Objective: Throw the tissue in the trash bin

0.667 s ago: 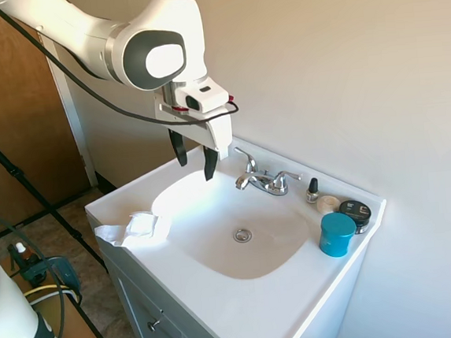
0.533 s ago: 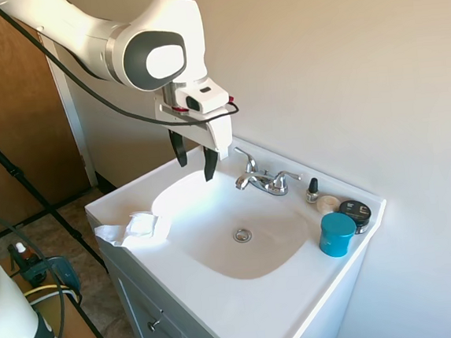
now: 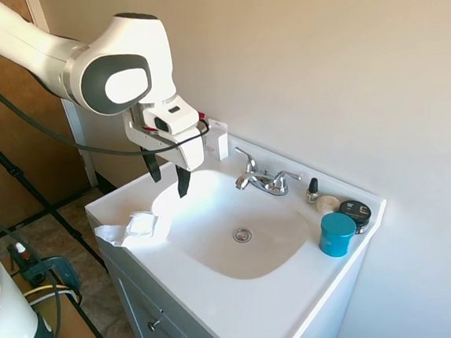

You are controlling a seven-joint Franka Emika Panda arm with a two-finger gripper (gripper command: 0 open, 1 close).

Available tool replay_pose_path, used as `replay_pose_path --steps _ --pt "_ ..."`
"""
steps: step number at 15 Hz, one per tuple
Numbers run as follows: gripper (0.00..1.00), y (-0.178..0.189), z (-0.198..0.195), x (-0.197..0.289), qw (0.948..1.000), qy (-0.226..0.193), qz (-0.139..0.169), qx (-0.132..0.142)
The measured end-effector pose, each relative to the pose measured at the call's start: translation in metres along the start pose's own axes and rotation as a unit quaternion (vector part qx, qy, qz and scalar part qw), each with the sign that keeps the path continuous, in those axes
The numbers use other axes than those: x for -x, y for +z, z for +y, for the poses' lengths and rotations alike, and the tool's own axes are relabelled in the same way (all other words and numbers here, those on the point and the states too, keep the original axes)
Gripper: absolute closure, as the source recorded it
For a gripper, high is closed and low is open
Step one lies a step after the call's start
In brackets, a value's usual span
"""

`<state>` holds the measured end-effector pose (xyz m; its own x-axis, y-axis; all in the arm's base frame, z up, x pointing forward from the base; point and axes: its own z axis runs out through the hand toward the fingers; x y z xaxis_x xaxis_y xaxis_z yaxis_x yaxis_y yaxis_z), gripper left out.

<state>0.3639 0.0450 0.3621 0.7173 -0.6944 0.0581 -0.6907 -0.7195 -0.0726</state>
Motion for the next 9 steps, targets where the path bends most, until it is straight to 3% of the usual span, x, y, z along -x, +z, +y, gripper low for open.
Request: replay_pose_path --steps 4,9 --pt "0.0 -0.001 -0.02 0.024 0.9999 -0.014 0.006 0.005" --pt "0.0 0.029 -0.03 0.048 0.9985 -0.014 -0.016 0.05"
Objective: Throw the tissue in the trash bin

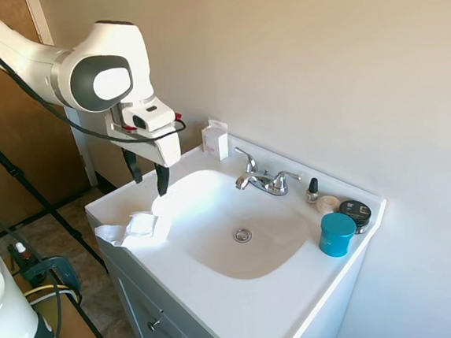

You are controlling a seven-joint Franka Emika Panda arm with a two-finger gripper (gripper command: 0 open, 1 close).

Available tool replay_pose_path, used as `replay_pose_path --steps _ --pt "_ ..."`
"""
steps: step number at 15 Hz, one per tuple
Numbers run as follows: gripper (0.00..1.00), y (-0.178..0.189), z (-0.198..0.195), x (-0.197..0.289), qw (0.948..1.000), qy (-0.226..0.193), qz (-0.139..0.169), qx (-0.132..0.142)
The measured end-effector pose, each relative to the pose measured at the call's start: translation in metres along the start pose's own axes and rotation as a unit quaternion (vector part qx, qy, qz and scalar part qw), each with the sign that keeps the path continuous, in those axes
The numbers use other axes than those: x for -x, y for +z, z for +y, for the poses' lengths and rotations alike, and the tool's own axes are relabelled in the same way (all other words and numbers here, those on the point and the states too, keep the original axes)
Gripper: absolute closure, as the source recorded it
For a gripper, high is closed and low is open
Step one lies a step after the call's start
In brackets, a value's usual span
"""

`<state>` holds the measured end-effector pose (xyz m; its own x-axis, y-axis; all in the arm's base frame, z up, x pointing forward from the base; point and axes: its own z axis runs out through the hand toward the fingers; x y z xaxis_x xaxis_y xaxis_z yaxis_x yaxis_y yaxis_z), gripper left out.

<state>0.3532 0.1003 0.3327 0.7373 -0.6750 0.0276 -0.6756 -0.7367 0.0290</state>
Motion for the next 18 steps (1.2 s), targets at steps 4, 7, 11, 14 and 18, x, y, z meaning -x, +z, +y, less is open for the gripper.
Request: replay_pose_path --steps 4,7,11,14,18 --pt "0.0 0.023 0.004 0.001 0.9988 0.007 -0.011 0.047" --pt "0.0 0.047 0.003 0.008 0.9966 0.001 -0.024 0.078" --pt "1.0 0.078 0.0 0.015 0.9938 0.0 -0.036 0.105" --pt "1.0 0.093 -0.002 0.018 0.9931 -0.001 -0.043 0.109" --pt "1.0 0.102 -0.003 0.018 0.9933 -0.001 -0.046 0.106"
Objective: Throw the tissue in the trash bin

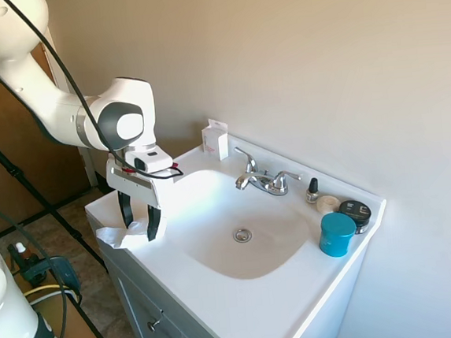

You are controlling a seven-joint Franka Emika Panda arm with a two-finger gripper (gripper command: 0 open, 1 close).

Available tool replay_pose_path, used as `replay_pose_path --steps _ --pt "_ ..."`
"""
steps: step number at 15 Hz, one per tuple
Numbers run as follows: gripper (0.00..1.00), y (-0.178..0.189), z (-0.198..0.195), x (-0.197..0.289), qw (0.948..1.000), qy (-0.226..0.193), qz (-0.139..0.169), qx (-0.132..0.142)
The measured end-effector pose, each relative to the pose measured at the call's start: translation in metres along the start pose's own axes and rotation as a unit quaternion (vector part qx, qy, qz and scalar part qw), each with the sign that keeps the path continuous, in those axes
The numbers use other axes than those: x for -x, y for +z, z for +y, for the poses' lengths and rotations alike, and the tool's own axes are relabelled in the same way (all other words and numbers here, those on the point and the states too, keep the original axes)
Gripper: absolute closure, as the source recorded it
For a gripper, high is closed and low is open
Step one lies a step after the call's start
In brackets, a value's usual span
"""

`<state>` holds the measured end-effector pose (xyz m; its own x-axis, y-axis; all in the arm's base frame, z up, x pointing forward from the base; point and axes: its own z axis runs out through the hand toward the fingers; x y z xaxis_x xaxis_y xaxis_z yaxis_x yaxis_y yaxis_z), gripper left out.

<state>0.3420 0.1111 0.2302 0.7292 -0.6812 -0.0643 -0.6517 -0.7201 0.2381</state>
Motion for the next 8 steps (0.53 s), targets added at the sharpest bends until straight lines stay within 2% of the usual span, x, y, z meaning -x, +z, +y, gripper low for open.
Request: replay_pose_path --steps 8 --pt "1.0 -0.001 0.0001 -0.0054 0.9999 0.001 0.007 -0.008"
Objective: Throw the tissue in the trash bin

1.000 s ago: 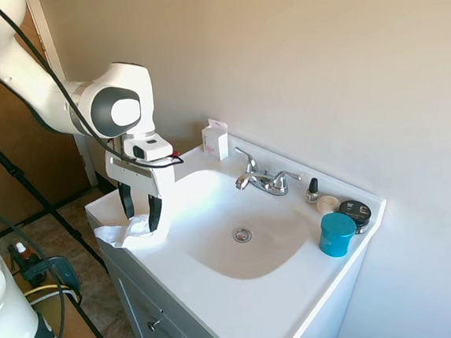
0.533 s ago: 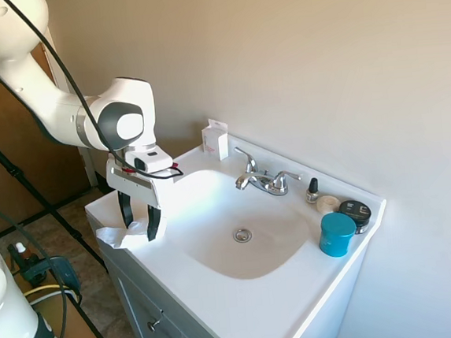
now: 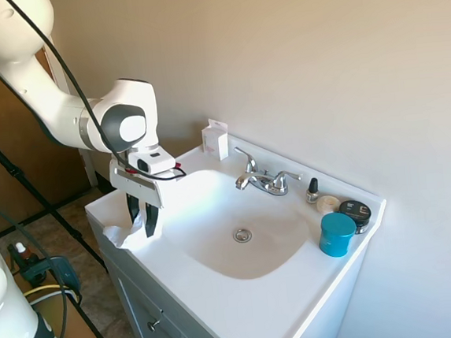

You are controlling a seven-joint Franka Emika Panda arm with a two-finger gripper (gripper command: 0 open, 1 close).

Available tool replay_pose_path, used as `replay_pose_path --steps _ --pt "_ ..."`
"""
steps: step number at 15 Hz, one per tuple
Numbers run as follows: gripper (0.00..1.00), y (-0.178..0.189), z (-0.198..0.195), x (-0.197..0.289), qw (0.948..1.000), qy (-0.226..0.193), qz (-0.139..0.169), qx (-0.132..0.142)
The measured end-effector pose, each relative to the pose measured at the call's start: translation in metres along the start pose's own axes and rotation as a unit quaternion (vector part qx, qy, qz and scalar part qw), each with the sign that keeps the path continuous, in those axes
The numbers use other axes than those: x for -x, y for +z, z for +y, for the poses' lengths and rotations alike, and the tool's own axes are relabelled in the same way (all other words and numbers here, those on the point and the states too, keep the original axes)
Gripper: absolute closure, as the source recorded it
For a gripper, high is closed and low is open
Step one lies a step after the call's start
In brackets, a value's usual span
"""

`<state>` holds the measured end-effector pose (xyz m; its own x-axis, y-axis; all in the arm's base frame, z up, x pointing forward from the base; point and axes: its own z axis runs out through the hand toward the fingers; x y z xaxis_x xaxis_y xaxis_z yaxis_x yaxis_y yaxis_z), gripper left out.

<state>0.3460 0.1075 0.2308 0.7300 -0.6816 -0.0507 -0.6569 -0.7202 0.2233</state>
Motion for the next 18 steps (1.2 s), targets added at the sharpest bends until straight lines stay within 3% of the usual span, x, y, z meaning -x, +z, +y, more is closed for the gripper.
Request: replay_pose_path --steps 5,10,14,18 --pt "1.0 -0.002 0.001 -0.004 1.0 0.005 0.0 -0.003" --pt "1.0 -0.037 -0.007 -0.002 0.9992 0.006 0.021 -0.034" --pt "1.0 -0.084 -0.015 0.043 0.9964 -0.008 0.059 -0.06" --pt "1.0 -0.115 -0.055 0.099 0.9915 -0.023 0.098 -0.083"
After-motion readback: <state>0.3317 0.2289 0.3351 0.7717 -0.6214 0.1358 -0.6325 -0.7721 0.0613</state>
